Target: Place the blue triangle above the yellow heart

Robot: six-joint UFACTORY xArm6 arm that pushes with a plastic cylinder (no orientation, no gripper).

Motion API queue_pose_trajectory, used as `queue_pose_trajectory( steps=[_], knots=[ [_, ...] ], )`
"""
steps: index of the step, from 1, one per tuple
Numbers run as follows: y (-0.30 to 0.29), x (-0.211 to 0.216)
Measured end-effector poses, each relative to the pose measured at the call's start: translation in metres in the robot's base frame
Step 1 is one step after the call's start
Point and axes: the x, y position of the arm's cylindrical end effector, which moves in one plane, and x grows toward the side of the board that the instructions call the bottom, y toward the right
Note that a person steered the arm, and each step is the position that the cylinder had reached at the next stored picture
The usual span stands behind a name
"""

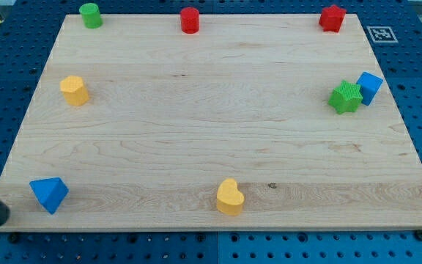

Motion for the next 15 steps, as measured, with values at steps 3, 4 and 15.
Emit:
queue_pose_trajectory(
  steps=[3, 4, 15],
  knots=[
    [0.126, -0.042],
    [0.126, -0.068],
    [0.315, -0.092]
  ],
)
